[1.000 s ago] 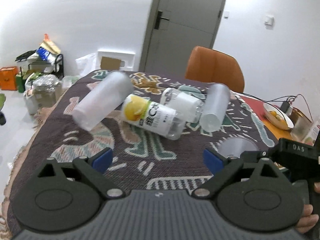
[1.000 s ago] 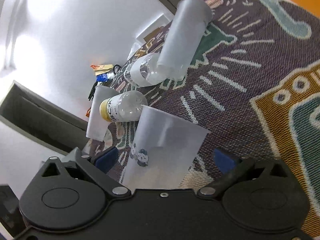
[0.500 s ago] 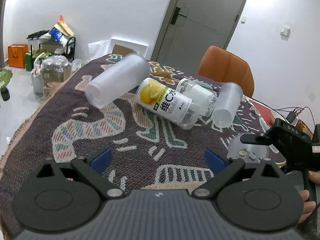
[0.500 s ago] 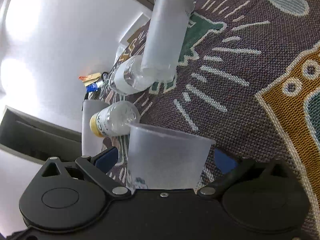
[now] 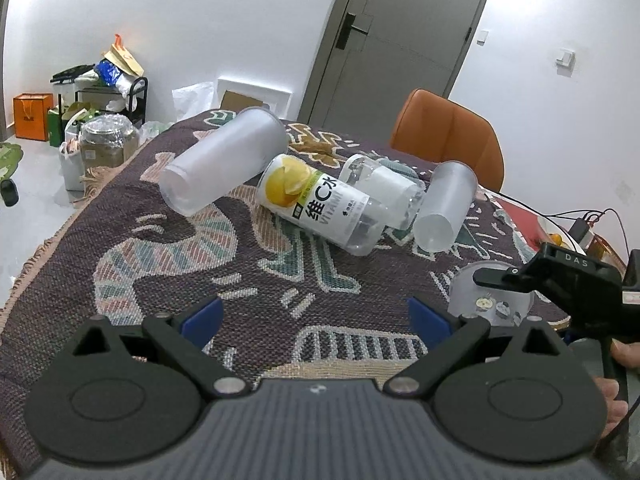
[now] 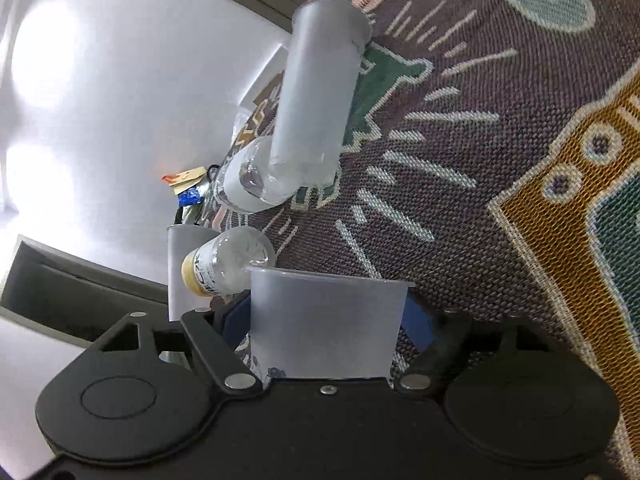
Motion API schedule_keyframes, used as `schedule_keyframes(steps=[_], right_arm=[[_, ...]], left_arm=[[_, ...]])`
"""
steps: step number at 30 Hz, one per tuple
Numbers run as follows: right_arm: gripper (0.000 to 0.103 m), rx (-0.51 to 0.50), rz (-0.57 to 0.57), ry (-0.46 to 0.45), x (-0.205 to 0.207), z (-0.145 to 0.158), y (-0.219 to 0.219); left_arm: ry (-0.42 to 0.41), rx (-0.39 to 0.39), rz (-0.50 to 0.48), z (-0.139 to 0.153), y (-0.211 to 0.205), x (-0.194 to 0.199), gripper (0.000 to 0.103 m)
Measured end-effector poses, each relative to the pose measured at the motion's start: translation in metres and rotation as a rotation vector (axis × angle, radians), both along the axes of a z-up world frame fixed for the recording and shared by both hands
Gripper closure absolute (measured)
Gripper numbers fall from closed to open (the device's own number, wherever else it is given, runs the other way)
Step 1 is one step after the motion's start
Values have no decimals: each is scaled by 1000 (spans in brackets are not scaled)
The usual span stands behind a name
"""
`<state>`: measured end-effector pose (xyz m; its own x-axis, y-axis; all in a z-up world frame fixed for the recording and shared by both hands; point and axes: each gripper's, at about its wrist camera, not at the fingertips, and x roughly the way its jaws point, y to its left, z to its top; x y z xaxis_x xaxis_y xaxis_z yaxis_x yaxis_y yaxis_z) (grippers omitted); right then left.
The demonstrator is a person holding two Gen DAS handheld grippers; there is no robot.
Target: Flip cup upright
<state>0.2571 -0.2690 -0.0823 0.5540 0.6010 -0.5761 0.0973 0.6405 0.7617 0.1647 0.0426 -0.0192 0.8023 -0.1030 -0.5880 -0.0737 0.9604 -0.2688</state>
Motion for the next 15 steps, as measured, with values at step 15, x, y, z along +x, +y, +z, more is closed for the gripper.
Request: schedule_keyframes(steps=[15], right_arm=[[29, -268, 31, -397, -40, 76, 16]], left_arm=[[-59, 18, 26, 10, -1, -18, 5]])
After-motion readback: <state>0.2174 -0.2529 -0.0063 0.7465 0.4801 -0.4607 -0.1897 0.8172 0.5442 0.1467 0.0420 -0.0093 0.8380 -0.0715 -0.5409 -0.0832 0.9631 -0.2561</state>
